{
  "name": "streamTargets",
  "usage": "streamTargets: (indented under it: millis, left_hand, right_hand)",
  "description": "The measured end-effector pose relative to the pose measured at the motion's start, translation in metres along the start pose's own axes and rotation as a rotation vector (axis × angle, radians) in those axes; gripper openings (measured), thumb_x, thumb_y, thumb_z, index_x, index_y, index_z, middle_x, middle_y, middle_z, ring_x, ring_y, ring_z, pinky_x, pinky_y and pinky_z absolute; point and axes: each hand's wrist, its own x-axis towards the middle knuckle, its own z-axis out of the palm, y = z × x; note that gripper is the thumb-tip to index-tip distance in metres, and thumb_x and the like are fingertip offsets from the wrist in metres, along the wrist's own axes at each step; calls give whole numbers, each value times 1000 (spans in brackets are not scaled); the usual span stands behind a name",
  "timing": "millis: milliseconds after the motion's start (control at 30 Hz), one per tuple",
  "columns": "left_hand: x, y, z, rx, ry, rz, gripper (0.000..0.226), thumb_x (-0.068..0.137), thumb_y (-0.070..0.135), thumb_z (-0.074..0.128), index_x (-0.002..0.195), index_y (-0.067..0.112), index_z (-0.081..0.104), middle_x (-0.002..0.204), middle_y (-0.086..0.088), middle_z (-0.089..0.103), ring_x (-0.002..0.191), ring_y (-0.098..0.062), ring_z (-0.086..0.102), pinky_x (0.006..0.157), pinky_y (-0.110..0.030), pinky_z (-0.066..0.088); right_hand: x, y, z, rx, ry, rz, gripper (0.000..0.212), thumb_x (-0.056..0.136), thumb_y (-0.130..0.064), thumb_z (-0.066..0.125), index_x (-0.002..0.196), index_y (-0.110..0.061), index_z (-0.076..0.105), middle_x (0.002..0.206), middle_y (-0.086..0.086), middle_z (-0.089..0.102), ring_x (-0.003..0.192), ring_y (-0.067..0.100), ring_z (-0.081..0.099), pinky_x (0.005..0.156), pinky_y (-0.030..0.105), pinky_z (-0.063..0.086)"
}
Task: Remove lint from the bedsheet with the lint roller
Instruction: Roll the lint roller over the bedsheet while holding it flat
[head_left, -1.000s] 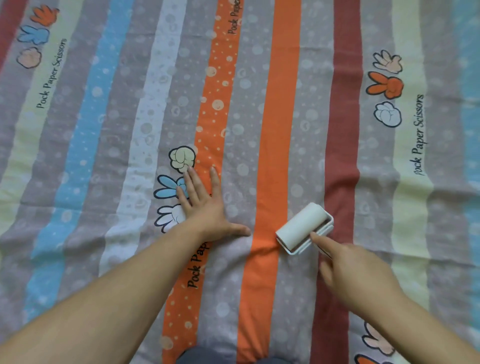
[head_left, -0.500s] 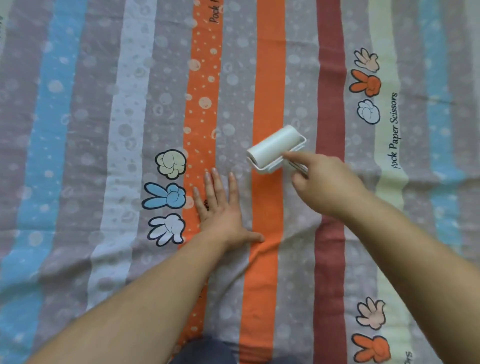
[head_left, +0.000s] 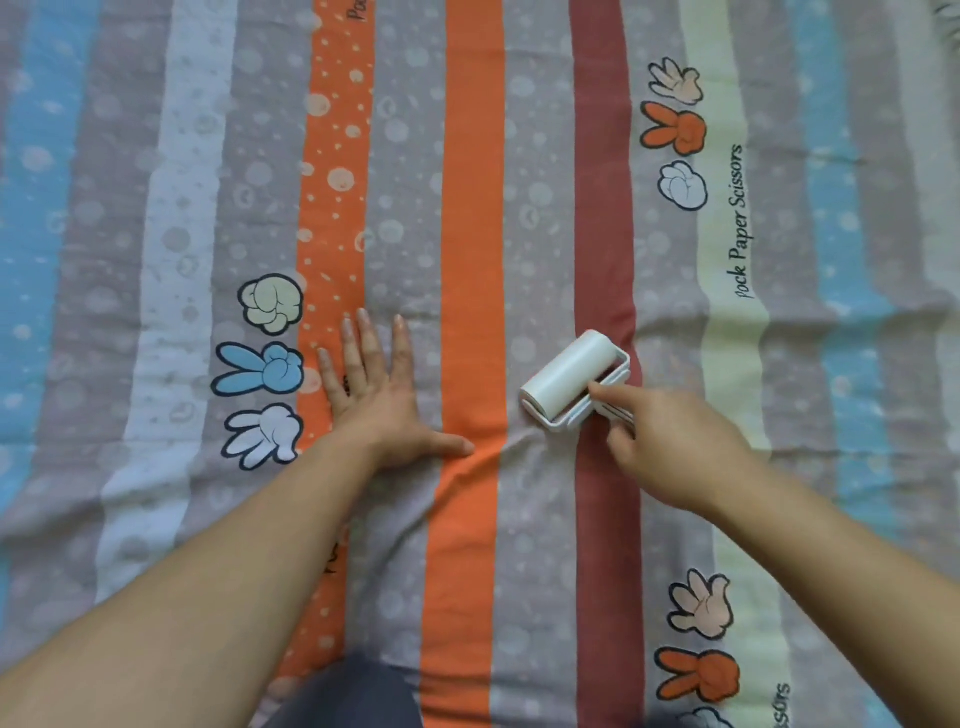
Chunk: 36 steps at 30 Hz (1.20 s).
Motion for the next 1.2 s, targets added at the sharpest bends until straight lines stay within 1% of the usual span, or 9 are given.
streamTargets:
  millis: [233,467,567,633,700,767,867,1033,1200]
  left_hand:
    - [-15,80,18,-45,49,-95,177,35,94,71,140,17,-48,149,-26,-48,139,-37,-47,114,-63,-22]
    - [-31,122,37,-78,42,-96,176,37,93,73,139,20,-51,147,-24,-51,136,-35,-50,115,-61,-22]
    - [-33,137,43,-90,38,-118,177,35,93,73,136,18,-53,144,-25,-54,133,-36,-52,114,-60,-24]
    - [-33,138,44,-100,51,-128,178,34,94,72,137,18,-52,144,-25,-54,134,-35,-52,115,-59,-24]
    - [-34,136,44,-111,60,-120,177,34,95,71,139,20,-51,145,-25,-53,135,-35,-52,116,-59,-23]
    - [-34,133,45,-123,65,-102,176,34,94,71,139,21,-51,145,-24,-53,135,-34,-52,116,-58,-22]
    - [-27,129,47,-156,67,-70,176,34,92,73,139,23,-51,144,-22,-56,133,-32,-55,116,-57,-24]
    - [-20,122,53,-188,55,-44,176,35,92,74,139,24,-51,142,-20,-58,131,-31,-56,114,-56,-27]
    - [-20,124,51,-152,62,-50,176,37,93,72,141,19,-49,142,-24,-56,134,-36,-52,115,-58,-25]
  right_hand:
    - [-53,74,26,11,-10,-47,53,90,-29,42,141,-45,41,122,-4,63,105,21,59,69,30,43]
    - [-77,126,13,110,-164,-140,52,91,-24,42,139,-42,45,137,-11,55,118,14,55,92,30,48]
    - [-89,143,-16,108,-244,-159,48,93,-28,44,135,-50,45,125,-17,60,88,3,58,72,22,47]
    - [-89,147,-39,155,-288,-134,46,92,-31,46,130,-57,47,96,-23,61,61,-4,54,54,16,39]
    - [-77,137,-56,185,-208,-141,45,91,-32,47,129,-57,47,90,-22,62,52,-4,51,50,16,36]
    - [-48,115,-60,214,-7,-205,47,93,-30,47,135,-50,47,115,-13,66,71,-3,56,65,23,45]
    - [19,68,-49,228,210,-245,43,95,-27,45,136,-38,48,126,2,63,110,28,58,88,39,50]
    - [85,33,-16,135,155,-208,51,93,-23,42,141,-39,41,130,7,58,113,33,55,87,40,48]
    - [45,79,1,56,130,-159,54,93,-29,45,144,-44,35,124,8,61,107,32,58,80,38,48]
